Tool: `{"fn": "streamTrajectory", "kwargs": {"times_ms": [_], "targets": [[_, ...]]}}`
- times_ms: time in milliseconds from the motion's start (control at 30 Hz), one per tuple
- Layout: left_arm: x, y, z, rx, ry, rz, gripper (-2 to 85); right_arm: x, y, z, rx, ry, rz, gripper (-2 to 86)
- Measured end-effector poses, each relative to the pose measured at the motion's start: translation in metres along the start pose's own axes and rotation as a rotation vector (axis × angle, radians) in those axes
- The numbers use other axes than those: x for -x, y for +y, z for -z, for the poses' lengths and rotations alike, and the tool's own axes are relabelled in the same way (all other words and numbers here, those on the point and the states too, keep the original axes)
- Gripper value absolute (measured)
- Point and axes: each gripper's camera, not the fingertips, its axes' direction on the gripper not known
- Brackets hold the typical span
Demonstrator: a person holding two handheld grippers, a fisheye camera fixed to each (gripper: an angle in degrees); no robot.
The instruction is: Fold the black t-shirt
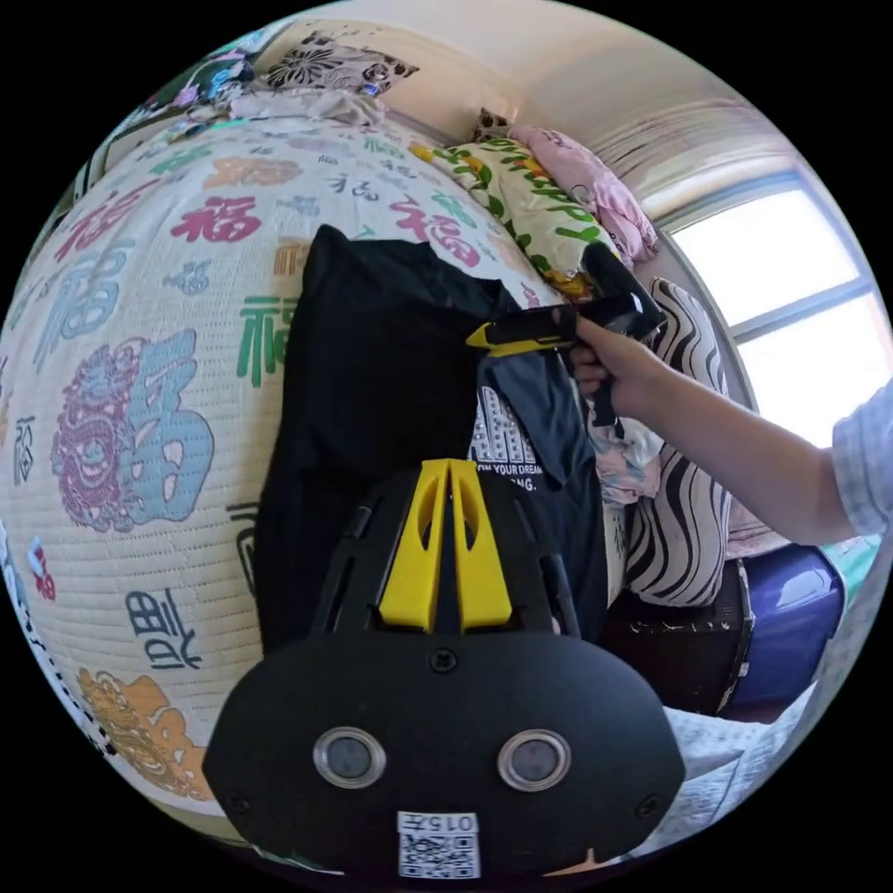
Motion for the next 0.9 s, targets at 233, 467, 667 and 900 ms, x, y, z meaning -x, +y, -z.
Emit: {"fn": "streamTrajectory", "kwargs": {"times_ms": [233,467,667,900], "targets": [[-0.001,-0.027,-0.033,0.066,-0.015,-0.016,-0.7,0.002,0.009,0.027,-0.068,0.035,0.050,6.7],[0.018,-0.026,-0.104,0.172,-0.160,-0.059,-0.4,-0.011,0.011,0.046,-0.012,-0.076,0.063,5.9],[0.042,-0.020,-0.106,0.161,-0.242,-0.022,-0.8,-0.032,0.038,0.085,-0.050,-0.183,-0.010,4.3],[0.083,-0.014,-0.110,0.114,-0.134,0.043,-0.8,-0.019,0.046,0.117,-0.097,-0.110,0.017,6.6]]}}
